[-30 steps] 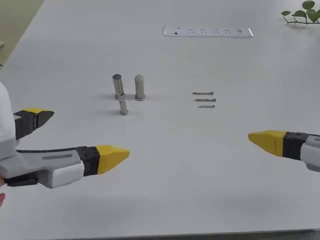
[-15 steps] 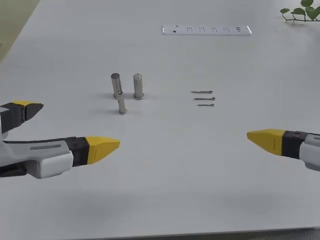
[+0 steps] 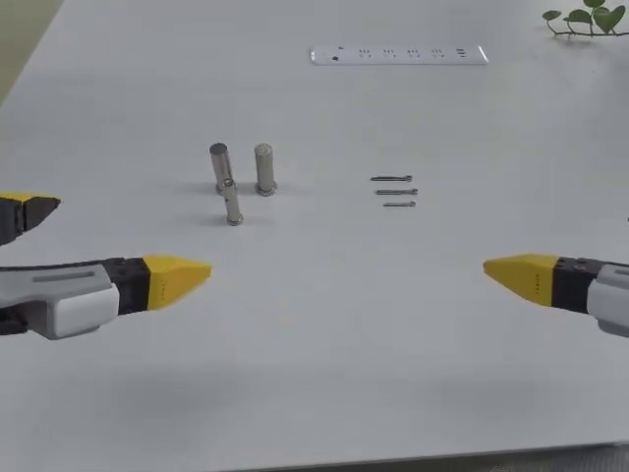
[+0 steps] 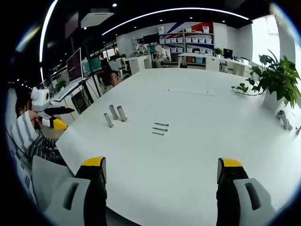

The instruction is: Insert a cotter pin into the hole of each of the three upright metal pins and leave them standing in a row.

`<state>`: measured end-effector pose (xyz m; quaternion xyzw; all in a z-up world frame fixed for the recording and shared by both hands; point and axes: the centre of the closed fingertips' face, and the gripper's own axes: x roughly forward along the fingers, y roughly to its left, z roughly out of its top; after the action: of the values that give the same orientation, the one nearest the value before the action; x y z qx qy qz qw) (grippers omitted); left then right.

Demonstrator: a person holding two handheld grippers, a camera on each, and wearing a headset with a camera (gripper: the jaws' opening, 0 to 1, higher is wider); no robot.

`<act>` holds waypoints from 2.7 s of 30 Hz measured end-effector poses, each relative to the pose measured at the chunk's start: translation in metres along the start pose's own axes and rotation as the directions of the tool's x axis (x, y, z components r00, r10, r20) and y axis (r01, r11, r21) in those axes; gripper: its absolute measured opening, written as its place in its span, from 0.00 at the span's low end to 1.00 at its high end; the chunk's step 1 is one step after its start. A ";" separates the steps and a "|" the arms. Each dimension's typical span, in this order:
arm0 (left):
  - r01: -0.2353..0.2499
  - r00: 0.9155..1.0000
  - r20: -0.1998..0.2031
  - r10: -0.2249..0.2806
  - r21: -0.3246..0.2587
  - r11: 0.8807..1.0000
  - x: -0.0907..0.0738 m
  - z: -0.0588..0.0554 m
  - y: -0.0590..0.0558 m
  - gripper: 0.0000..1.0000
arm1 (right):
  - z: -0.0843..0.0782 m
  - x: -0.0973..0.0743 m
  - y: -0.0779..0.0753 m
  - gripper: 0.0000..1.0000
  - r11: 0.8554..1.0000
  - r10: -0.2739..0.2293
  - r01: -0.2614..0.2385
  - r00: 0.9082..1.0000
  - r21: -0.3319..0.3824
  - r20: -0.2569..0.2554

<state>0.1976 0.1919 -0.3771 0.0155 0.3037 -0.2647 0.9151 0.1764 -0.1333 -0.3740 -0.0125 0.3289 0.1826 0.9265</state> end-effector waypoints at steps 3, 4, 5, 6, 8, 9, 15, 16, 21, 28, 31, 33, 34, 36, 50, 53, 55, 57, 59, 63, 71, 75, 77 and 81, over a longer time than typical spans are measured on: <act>-0.010 1.000 -0.004 0.010 0.002 1.000 0.000 0.000 0.006 0.98 | -0.001 0.001 0.000 0.97 1.000 0.002 -0.002 1.000 0.002 -0.002; -0.013 1.000 -0.005 0.013 0.000 1.000 -0.001 0.000 0.007 0.98 | -0.001 0.001 0.000 0.97 1.000 0.002 -0.002 1.000 0.003 -0.004; -0.017 1.000 -0.006 0.017 -0.001 1.000 -0.001 0.000 0.010 0.98 | -0.002 0.001 0.000 0.97 1.000 0.003 -0.003 1.000 0.004 -0.006; -0.019 1.000 -0.006 0.019 0.000 1.000 -0.001 0.000 0.011 0.97 | -0.003 0.001 0.000 0.97 1.000 0.004 -0.004 1.000 0.005 -0.008; -0.023 1.000 -0.009 0.023 -0.002 1.000 0.000 0.000 0.015 0.97 | -0.003 0.002 0.000 0.96 1.000 0.001 -0.001 1.000 0.004 -0.007; -0.024 1.000 -0.010 0.024 -0.001 1.000 0.000 -0.001 0.016 0.97 | -0.003 0.002 0.000 0.96 1.000 0.002 -0.002 1.000 0.003 -0.008; -0.045 0.999 0.013 0.045 -0.003 0.999 0.001 0.003 0.027 0.92 | -0.009 0.005 0.003 0.97 1.000 0.018 -0.018 0.999 0.003 -0.028; -0.046 0.999 0.014 0.046 -0.001 0.999 0.002 0.003 0.029 0.91 | -0.010 0.005 0.004 0.97 1.000 0.020 -0.020 0.999 0.004 -0.032; -0.061 0.998 0.011 0.061 0.007 0.998 0.007 0.003 0.037 0.90 | -0.010 0.006 0.003 0.97 1.000 0.017 -0.017 0.999 0.000 -0.035; -0.090 0.996 0.013 0.090 0.025 0.996 0.016 0.007 0.054 0.88 | -0.009 0.005 0.000 0.97 1.000 0.004 -0.004 1.000 0.006 -0.029; -0.099 0.995 0.014 0.098 0.025 0.995 0.020 0.009 0.060 0.88 | -0.009 0.005 0.000 0.97 1.000 0.005 -0.004 1.000 0.009 -0.031; -0.102 0.995 0.014 0.101 0.032 0.994 0.023 0.010 0.062 0.88 | -0.010 0.005 0.000 0.97 1.000 0.006 -0.005 0.999 0.010 -0.032; -0.101 0.995 0.013 0.101 0.033 0.994 0.024 0.010 0.063 0.88 | -0.010 0.006 0.001 0.97 1.000 0.006 -0.006 0.999 0.011 -0.033; -0.098 0.995 0.010 0.098 0.032 0.995 0.027 0.011 0.065 0.88 | -0.011 0.006 0.001 0.97 1.000 0.007 -0.007 0.999 0.013 -0.035; -0.077 0.997 0.014 0.077 0.051 0.996 0.047 0.022 0.072 0.83 | -0.010 0.006 0.001 0.98 1.000 0.005 -0.005 0.999 0.009 -0.038; -0.083 0.996 0.024 0.081 0.059 0.995 0.049 0.025 0.074 0.78 | -0.010 0.006 0.000 0.98 1.000 0.006 -0.005 0.999 0.008 -0.037; -0.081 0.996 0.029 0.079 0.064 0.995 0.052 0.026 0.074 0.77 | -0.011 0.006 0.000 0.98 1.000 0.006 -0.006 0.999 0.007 -0.039; -0.078 0.997 0.028 0.076 0.072 0.994 0.055 0.027 0.074 0.75 | -0.011 0.006 0.000 0.98 1.000 0.006 -0.006 0.999 0.008 -0.041; -0.072 0.997 0.021 0.070 0.092 0.993 0.059 0.027 0.073 0.74 | -0.011 0.006 0.000 0.98 1.000 0.006 -0.006 0.999 0.009 -0.040; -0.055 0.998 0.018 0.054 0.118 0.991 0.066 0.030 0.070 0.72 | -0.012 0.006 0.000 0.98 1.000 0.005 -0.005 0.999 0.008 -0.043; -0.027 1.000 0.006 0.026 0.169 0.985 0.082 0.035 0.069 0.67 | -0.013 0.006 -0.001 0.98 1.000 0.000 0.001 0.999 0.018 -0.047; -0.006 1.000 -0.002 0.007 0.186 0.983 0.089 0.037 0.068 0.65 | -0.014 0.006 -0.001 0.98 1.000 0.000 0.001 0.999 0.016 -0.052; 0.002 1.000 -0.008 -0.001 0.192 0.981 0.093 0.037 0.067 0.64 | -0.014 0.006 0.000 0.98 1.000 0.001 0.000 0.999 0.019 -0.052; 0.015 1.000 -0.019 -0.011 0.198 0.980 0.098 0.037 0.068 0.63 | -0.015 0.007 -0.001 0.98 1.000 -0.006 0.007 0.998 0.024 -0.055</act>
<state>0.3177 0.1965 -0.4114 0.1069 0.2839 -0.2994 0.9046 0.1728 -0.1335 -0.3901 -0.0073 0.3564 0.1752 0.9177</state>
